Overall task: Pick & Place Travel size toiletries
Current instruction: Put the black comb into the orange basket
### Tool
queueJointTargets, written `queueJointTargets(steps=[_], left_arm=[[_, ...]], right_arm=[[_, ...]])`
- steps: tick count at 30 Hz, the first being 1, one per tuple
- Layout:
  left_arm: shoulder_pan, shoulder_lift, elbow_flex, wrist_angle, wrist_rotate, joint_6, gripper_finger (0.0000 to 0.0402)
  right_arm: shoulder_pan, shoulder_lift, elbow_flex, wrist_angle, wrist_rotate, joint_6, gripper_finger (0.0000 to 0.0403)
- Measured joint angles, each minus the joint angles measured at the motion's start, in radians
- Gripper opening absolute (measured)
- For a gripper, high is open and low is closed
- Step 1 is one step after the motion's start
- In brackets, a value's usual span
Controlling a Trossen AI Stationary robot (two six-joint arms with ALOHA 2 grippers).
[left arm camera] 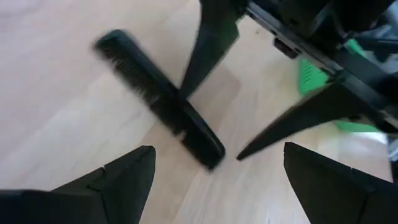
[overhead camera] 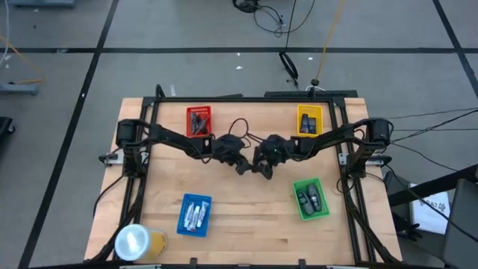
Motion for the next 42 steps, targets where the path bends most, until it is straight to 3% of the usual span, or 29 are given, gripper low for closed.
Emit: queueJointTargets(steps=[7,17,23,32,36,42], left_arm=[[0.021,0.049,0.001,0.16,0.034,-0.002,0.0349],[0.026,0.178,0.007,0.258,0.026,-0.083,0.0349],[0.021,0.211,0.005,0.405,0.025,-0.087,0.0349],[0.02,0.209,0.01,0.316,0.155,0.009,0.0349],[0.018,0.207,0.012,0.212,0.151,0.01,0.0349],[0.017,0.202,0.014,0.113,0.111,0.01,0.0349]], right_arm=[[0.01,-0.007,0.003,-0.008,0.004,-0.133,0.0279],[0.022,-0.009,0.006,-0.079,0.058,-0.127,0.0263],[0.04,-0.009,0.005,-0.055,-0.001,-0.106,0.025],[0.091,-0.055,0.004,-0.046,0.001,-0.205,0.024],[0.115,-0.094,0.004,-0.043,0.014,-0.242,0.0238],[0.112,-0.126,0.004,-0.162,0.222,-0.294,0.0237]])
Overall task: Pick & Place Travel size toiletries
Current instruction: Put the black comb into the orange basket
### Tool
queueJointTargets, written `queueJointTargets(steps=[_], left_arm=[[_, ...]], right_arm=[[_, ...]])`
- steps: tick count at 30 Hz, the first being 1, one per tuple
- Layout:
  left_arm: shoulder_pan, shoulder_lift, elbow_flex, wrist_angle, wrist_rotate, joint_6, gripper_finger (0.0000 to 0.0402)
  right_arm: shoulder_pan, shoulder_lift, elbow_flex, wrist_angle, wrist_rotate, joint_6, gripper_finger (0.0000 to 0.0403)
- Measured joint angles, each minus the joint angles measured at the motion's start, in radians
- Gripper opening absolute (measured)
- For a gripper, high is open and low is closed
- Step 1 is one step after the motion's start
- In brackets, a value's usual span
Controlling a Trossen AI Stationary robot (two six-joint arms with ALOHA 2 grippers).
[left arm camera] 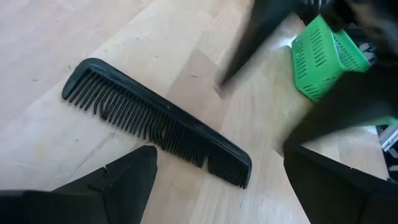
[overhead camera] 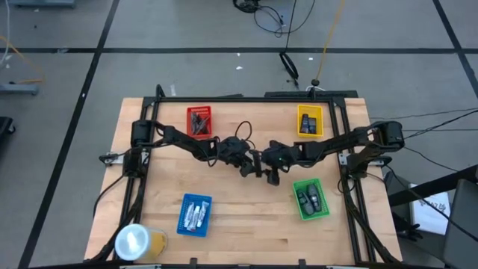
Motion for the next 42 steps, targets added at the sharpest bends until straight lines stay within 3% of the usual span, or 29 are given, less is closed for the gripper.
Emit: queueJointTargets(steps=[7,16,26,31,42], left_arm=[[-0.011,0.0,-0.002,0.027,-0.05,-0.028,0.0349],[-0.033,0.004,0.04,-0.001,-0.056,-0.044,0.0349],[-0.038,0.005,0.047,0.027,-0.056,-0.043,0.0349],[-0.037,0.008,0.044,0.111,-0.016,-0.037,0.0349],[-0.033,-0.031,0.044,0.104,0.048,-0.006,0.0349]], right_arm=[[-0.051,0.078,0.001,-0.082,0.042,-0.022,0.0237],[-0.065,0.199,0.001,0.101,-0.008,-0.063,0.0237],[-0.064,0.209,-0.002,0.168,0.016,-0.071,0.0237],[-0.064,0.21,-0.002,0.17,0.016,-0.066,0.0237],[-0.064,0.21,-0.002,0.169,0.013,-0.055,0.0238]])
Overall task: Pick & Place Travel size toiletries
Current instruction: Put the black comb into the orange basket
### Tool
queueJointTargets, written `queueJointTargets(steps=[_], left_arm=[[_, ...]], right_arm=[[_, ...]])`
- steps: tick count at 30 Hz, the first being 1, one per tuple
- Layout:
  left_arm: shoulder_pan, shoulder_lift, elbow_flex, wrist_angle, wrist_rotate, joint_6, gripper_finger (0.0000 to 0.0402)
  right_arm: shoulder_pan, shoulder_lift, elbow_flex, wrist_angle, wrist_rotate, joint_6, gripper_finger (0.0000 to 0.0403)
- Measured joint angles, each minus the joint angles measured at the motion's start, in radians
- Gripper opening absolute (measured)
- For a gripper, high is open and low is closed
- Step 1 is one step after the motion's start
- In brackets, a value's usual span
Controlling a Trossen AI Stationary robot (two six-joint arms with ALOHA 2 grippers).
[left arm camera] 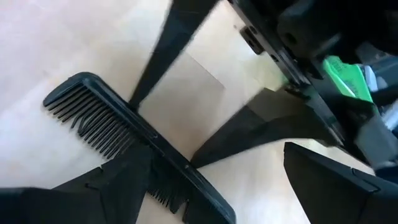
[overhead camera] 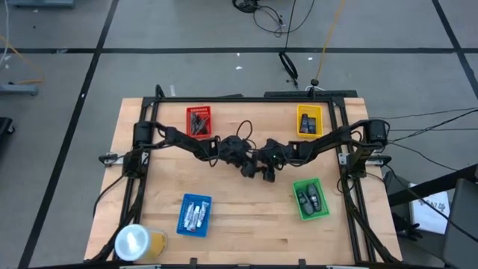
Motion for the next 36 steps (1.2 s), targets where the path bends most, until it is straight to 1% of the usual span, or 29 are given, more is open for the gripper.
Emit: queueJointTargets(steps=[2,6,7,11,14,16,18,20,21,23,26,28,31,34,36], left_arm=[[0.001,-0.027,0.0,-0.024,0.022,0.009,0.0349],[-0.001,-0.066,0.01,0.06,0.165,-0.002,0.0349],[0.001,-0.062,0.009,0.083,0.179,-0.018,0.0349],[0.009,-0.063,0.007,0.079,0.163,-0.039,0.0349],[0.014,-0.063,0.007,0.073,0.175,-0.035,0.0349],[0.014,-0.07,0.009,0.036,0.218,-0.022,0.0349],[0.012,-0.097,0.009,-0.061,0.285,0.006,0.0349],[-0.008,-0.128,0.009,-0.185,0.301,0.05,0.0349],[-0.022,-0.141,0.009,-0.257,0.293,0.07,0.0349],[-0.06,-0.156,0.009,-0.37,0.229,0.099,0.0349],[-0.122,-0.153,0.008,-0.446,0.14,0.134,0.0349],[-0.147,-0.131,0.009,-0.447,0.116,0.116,0.0349],[-0.149,-0.108,0.012,-0.443,0.089,0.051,0.0349],[-0.141,-0.074,0.013,-0.42,0.005,0.016,0.0349],[-0.119,-0.05,0.013,-0.363,-0.024,-0.005,0.0349]], right_arm=[[0.001,0.001,0.001,0.003,-0.004,0.001,0.0238],[-0.001,0.005,0.005,0.026,0.003,0.005,0.0238],[-0.001,0.005,0.005,0.024,0.005,0.005,0.0238],[-0.002,0.005,0.004,0.026,0.006,0.009,0.0238],[-0.002,0.005,0.004,0.03,0.005,0.01,0.0238],[-0.002,0.005,0.004,0.026,0.004,0.011,0.0238],[-0.001,-0.001,0.004,0.018,0.003,0.011,0.0238],[0.014,-0.022,0.003,0.002,-0.023,0.011,0.0238],[0.023,-0.03,0.003,-0.002,-0.043,0.008,0.0238],[0.054,-0.053,0.0,-0.018,-0.068,0.004,0.0238],[0.102,-0.076,-0.001,-0.004,-0.085,0.001,0.0238],[0.121,-0.079,0.0,0.008,-0.08,0.0,0.0238],[0.134,-0.076,0.0,0.004,-0.081,0.001,0.0238],[0.137,-0.053,0.004,0.008,-0.129,0.011,0.0238],[0.136,-0.039,0.009,0.001,-0.132,0.017,0.0238]])
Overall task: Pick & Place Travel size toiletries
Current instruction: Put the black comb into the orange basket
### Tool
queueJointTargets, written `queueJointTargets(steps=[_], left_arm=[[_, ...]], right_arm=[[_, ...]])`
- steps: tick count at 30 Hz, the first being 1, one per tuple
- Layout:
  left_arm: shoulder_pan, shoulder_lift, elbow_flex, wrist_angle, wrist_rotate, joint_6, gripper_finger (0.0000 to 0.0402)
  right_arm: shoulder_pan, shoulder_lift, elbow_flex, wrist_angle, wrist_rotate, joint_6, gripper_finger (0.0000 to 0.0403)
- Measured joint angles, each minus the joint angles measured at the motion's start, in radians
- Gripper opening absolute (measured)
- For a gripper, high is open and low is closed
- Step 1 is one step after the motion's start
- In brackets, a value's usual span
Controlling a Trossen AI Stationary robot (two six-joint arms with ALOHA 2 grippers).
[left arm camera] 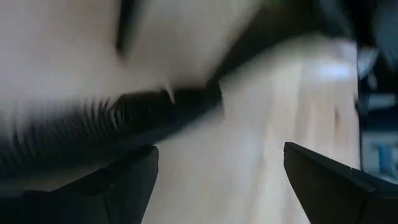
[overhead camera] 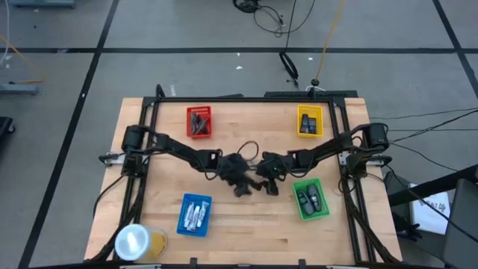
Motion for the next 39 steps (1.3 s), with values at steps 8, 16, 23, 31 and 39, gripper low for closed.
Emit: queueJointTargets(steps=[8,16,23,31,39], left_arm=[[0.061,0.051,-0.004,0.201,0.011,-0.037,0.0349],[0.078,0.055,-0.005,0.304,-0.028,-0.016,0.0349],[0.101,0.055,-0.005,0.307,-0.022,-0.012,0.0349],[0.12,-0.025,-0.011,0.249,0.133,0.064,0.0349],[0.088,-0.171,-0.007,-0.009,0.061,0.218,0.0349]], right_arm=[[-0.014,0.035,0.011,0.017,0.005,0.048,0.0238],[-0.026,0.021,0.011,0.001,0.084,0.064,0.0238],[-0.037,0.046,0.012,-0.042,0.119,0.055,0.0238],[-0.057,0.06,0.011,-0.105,0.184,0.062,0.0214],[-0.072,0.07,0.01,-0.132,0.185,0.051,0.0136]])
